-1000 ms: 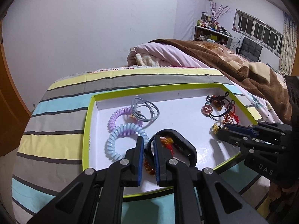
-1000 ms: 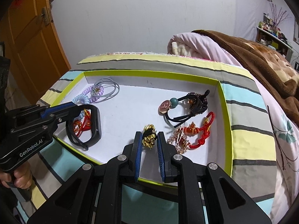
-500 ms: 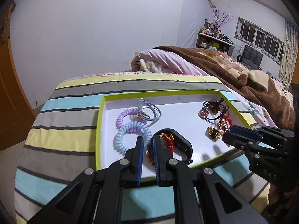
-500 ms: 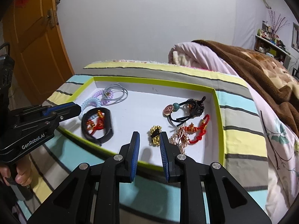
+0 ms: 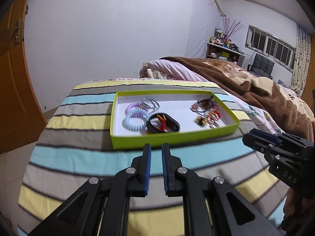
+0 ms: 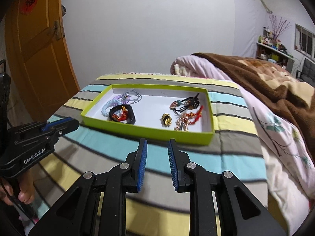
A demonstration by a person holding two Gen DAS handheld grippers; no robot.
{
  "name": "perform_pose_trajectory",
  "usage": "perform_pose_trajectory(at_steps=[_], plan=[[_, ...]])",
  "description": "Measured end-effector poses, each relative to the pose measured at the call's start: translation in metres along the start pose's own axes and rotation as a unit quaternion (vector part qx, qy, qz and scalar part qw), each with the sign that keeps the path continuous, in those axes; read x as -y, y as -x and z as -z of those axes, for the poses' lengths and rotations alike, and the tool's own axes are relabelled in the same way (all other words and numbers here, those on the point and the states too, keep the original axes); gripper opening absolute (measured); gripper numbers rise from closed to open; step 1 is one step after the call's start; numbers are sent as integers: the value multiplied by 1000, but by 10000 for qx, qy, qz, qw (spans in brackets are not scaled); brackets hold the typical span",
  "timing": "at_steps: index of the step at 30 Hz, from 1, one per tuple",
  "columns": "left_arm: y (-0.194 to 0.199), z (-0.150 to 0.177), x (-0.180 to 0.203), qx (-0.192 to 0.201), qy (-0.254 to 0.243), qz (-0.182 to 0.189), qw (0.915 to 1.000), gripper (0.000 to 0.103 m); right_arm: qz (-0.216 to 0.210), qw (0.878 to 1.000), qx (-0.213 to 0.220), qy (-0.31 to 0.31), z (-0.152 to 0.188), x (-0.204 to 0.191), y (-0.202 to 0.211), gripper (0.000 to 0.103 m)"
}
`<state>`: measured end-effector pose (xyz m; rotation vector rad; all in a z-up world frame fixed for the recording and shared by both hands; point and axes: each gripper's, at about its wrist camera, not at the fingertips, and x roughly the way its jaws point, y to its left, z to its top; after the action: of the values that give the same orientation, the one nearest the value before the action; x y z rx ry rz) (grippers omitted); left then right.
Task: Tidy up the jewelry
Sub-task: 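Withdraw both tools from the tray back over the bedspread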
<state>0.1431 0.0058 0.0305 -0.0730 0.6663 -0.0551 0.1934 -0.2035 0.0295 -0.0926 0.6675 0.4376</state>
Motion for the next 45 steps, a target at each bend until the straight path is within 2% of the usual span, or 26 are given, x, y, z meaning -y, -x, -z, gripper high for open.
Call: perform_pose_trajectory(at_steps=[2,5,19,29,45], plan=[[8,7,4,5,10,3,10000,13,69,9999,80,23,6,-4,13,22],[19,18,7,38,87,6,10000,20,174,9996,181,121,16,-10,28,22],[68,61,15,123,163,-207,9996,20,164,9995,273,1,59,-25,81,22],[80,73,22,113,118,-206,9997,20,185,9995,251,30,73,-29,93,22],[80,74,25,95,109,-222,9996,20,186,9996,222,9,74,-26,91,22]])
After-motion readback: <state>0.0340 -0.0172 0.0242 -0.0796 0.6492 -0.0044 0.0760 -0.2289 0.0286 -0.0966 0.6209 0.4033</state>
